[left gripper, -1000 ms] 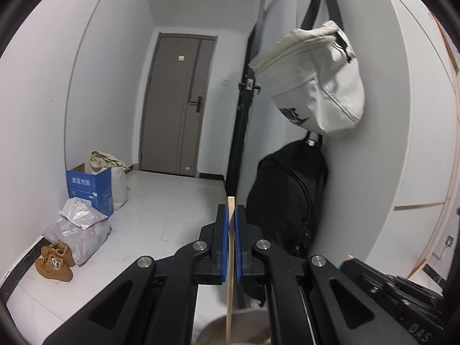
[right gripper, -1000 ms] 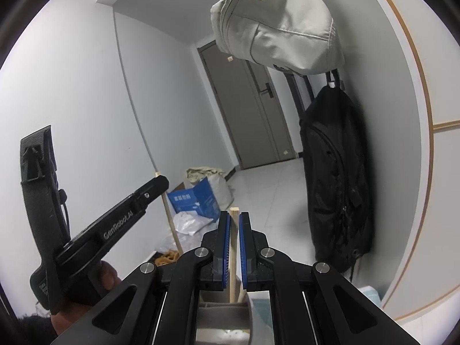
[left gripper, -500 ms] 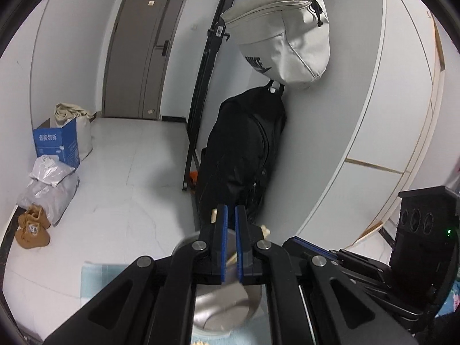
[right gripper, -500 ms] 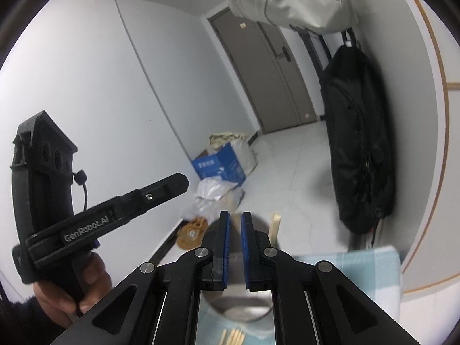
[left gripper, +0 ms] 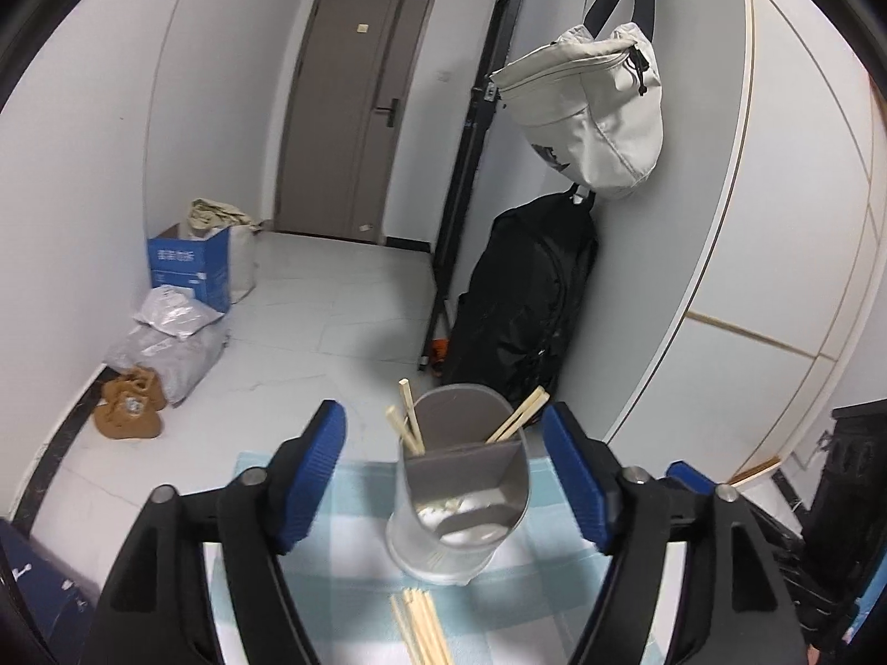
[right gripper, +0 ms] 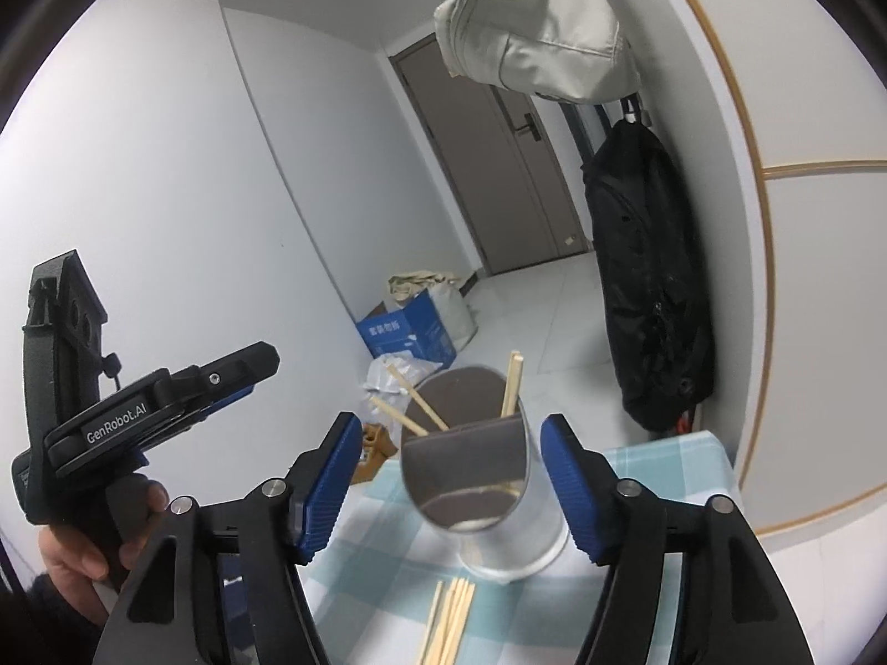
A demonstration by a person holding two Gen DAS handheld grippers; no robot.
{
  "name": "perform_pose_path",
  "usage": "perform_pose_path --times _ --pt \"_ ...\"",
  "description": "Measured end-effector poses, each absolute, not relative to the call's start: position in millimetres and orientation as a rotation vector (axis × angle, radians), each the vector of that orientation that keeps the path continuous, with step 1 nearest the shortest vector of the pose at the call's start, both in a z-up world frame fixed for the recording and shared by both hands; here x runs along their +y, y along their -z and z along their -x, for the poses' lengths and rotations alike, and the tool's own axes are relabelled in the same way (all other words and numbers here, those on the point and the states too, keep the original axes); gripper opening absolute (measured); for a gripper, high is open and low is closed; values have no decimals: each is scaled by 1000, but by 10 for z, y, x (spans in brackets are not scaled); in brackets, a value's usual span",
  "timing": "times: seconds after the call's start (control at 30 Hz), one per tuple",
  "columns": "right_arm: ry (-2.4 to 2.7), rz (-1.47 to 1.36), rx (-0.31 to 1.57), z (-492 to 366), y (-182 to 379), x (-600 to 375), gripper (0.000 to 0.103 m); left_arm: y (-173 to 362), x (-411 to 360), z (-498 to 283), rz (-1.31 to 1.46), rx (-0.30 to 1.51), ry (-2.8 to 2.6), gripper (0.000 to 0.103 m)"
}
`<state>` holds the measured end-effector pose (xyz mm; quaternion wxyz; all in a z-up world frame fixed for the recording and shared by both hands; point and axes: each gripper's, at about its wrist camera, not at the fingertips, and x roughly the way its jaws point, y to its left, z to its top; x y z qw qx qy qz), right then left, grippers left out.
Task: Organize utensils
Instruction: 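Open both grippers over the caddy to drop the chopsticks in, then lower both open grippers back toward the wooden chopstick pile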
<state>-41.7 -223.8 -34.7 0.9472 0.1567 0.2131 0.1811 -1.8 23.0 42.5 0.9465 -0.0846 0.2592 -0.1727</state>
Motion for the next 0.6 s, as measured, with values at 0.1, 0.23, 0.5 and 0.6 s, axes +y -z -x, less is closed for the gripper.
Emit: perform_pose_path --times 0.1,0.23,0.5,0.6 --pt "-365 -310 435 547 366 -2210 75 -396 273 128 178 517 332 77" --pt "-351 -297 439 663 406 -2176 85 -336 286 244 159 519 299 77" --pt "-321 -248 505 770 602 -2048 99 -24 395 352 169 542 220 86" --pt "-317 -214 558 733 711 -1977 100 99 514 325 198 558 185 87"
